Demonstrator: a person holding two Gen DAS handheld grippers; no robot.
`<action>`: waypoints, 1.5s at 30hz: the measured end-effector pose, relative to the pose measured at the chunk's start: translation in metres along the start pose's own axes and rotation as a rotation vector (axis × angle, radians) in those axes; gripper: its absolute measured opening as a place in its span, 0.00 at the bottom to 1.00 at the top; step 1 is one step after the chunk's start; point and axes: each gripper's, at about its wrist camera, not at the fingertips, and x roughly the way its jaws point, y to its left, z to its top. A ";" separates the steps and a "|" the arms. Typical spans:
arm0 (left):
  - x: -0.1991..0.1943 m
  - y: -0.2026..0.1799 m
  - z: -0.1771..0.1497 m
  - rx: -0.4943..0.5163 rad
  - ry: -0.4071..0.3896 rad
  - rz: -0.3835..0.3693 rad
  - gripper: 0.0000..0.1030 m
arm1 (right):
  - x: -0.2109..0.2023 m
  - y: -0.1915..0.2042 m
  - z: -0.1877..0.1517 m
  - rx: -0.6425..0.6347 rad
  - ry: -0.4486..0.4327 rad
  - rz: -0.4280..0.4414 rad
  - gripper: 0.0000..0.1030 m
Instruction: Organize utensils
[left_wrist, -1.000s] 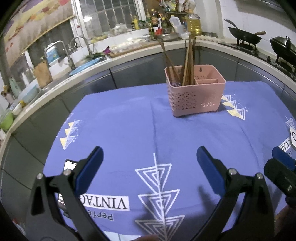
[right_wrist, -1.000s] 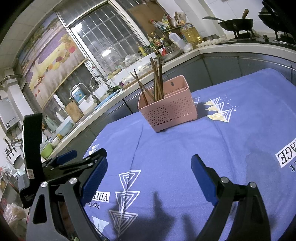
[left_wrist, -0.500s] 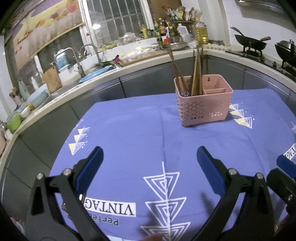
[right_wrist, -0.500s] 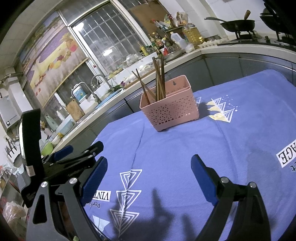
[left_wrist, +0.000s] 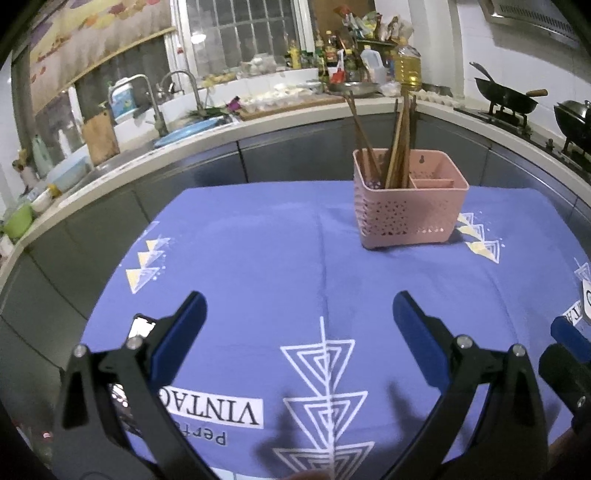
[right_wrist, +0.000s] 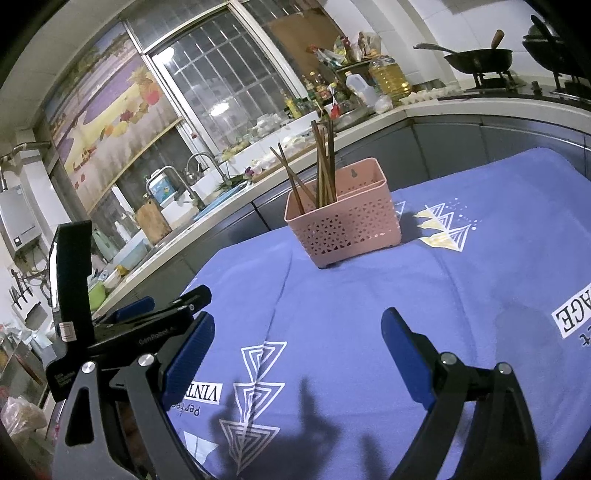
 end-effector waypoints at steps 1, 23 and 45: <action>0.000 0.000 0.000 0.000 -0.002 0.000 0.94 | 0.000 0.000 0.001 0.001 0.001 0.001 0.88; 0.000 0.002 -0.002 0.040 -0.014 0.088 0.94 | -0.001 -0.002 0.003 0.013 -0.004 0.001 0.88; -0.003 0.000 -0.002 0.047 -0.036 0.115 0.94 | -0.001 -0.002 0.002 0.012 -0.003 0.003 0.88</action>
